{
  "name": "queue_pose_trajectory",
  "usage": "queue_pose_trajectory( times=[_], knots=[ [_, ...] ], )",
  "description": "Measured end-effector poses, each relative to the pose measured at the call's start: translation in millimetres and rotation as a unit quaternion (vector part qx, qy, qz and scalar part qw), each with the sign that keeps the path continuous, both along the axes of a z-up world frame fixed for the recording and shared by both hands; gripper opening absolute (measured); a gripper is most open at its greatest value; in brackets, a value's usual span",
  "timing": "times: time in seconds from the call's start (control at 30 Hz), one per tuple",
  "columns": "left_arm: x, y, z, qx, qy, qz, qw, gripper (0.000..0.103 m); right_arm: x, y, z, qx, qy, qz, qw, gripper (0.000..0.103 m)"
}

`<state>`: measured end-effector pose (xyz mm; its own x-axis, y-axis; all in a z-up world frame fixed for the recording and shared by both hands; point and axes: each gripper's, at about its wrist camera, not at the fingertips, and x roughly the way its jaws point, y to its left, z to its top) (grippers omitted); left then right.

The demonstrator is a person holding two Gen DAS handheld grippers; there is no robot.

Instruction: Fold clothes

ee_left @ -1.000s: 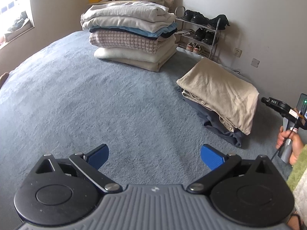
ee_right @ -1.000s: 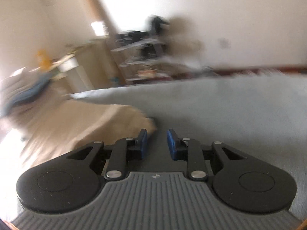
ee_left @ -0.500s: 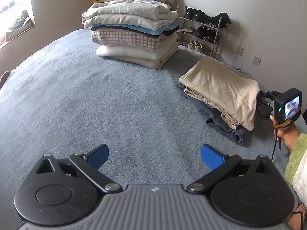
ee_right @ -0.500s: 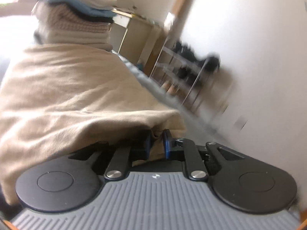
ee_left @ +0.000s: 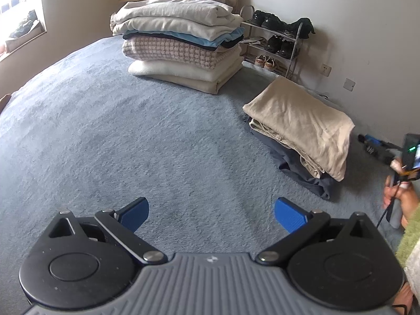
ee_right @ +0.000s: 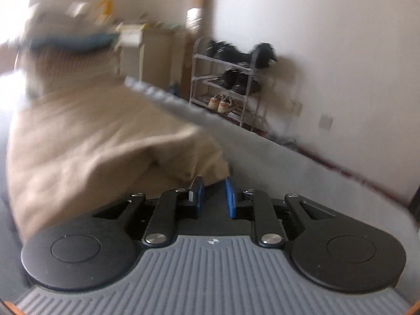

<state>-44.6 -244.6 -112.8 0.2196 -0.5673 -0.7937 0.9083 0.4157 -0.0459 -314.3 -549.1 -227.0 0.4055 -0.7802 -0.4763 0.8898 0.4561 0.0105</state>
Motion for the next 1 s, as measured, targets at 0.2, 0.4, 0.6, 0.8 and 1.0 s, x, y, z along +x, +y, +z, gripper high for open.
queue_pose_trajectory(
  times=[0.2, 0.4, 0.6, 0.8, 1.0],
  knots=[
    [-6, 4, 2, 0.002, -0.005, -0.007, 1.0000, 0.103, 4, -5, 17, 0.036, -0.130, 0.040, 0.990, 0.017],
    [-7, 11, 9, -0.007, -0.009, -0.003, 0.9999, 0.103, 7, -40, -37, 0.173, -0.145, -0.013, 0.974, 0.021],
    [-8, 12, 11, -0.012, -0.007, -0.005, 0.9999, 0.102, -37, -34, -36, 0.224, -0.276, -0.064, 0.932, 0.023],
    [-9, 14, 12, -0.011, -0.005, -0.006, 0.9999, 0.103, -46, -28, -35, 0.241, -0.376, -0.061, 0.893, 0.023],
    [-6, 17, 16, -0.017, -0.006, 0.001, 0.9998, 0.103, -25, -25, -94, 0.357, -0.413, -0.094, 0.832, 0.022]
  ],
)
